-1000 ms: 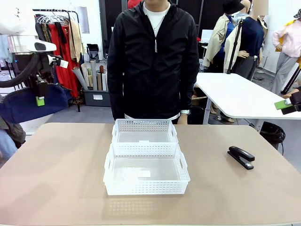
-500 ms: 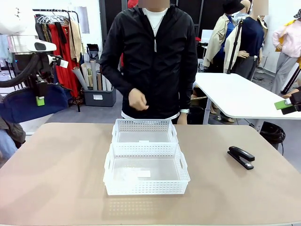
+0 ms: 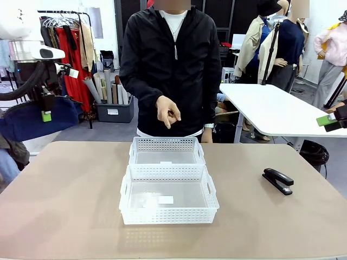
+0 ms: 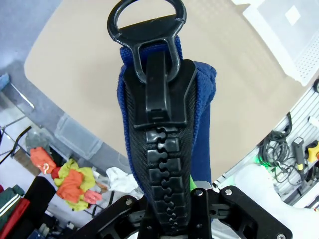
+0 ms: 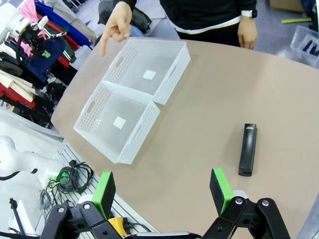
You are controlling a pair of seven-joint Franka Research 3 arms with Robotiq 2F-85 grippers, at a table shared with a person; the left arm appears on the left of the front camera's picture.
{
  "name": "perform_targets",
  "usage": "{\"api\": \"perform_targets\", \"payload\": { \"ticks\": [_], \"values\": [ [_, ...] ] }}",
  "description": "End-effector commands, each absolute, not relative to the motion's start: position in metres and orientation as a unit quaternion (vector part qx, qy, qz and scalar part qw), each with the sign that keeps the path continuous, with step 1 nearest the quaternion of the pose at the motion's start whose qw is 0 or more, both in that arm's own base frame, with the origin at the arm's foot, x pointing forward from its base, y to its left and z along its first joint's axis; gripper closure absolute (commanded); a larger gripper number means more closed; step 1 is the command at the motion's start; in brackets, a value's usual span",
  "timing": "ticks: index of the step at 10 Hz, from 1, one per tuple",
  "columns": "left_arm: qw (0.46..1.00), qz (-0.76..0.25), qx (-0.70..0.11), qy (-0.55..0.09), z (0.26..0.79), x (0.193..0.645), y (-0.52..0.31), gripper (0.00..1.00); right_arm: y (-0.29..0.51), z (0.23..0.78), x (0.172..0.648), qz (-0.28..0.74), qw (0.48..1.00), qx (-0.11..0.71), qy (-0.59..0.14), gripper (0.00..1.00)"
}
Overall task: Distribute items into two baskets.
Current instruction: Move the picked Pencil pouch towards the Organizing basket indicated by the person, stopping as directed.
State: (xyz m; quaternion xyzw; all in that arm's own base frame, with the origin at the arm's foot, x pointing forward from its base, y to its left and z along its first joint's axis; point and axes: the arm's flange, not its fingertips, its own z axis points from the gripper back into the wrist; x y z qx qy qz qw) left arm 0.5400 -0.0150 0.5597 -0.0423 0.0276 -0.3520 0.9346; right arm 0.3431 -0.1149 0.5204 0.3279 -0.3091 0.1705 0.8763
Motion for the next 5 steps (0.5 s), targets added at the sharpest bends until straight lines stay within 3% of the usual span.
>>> {"api": "perform_targets", "payload": {
  "ticks": [1,5],
  "values": [
    [0.937,-0.347,-0.036,0.023,0.5612,0.5408,-0.014,1.0,-0.1162,0.5214,0.3443,0.178,0.874,0.327,-0.313,0.0],
    [0.937,-0.347,-0.036,0.023,0.5612,0.5408,-0.014,1.0,-0.1162,0.5214,0.3443,0.178,0.874,0.327,-0.313,0.0]
  ]
}}
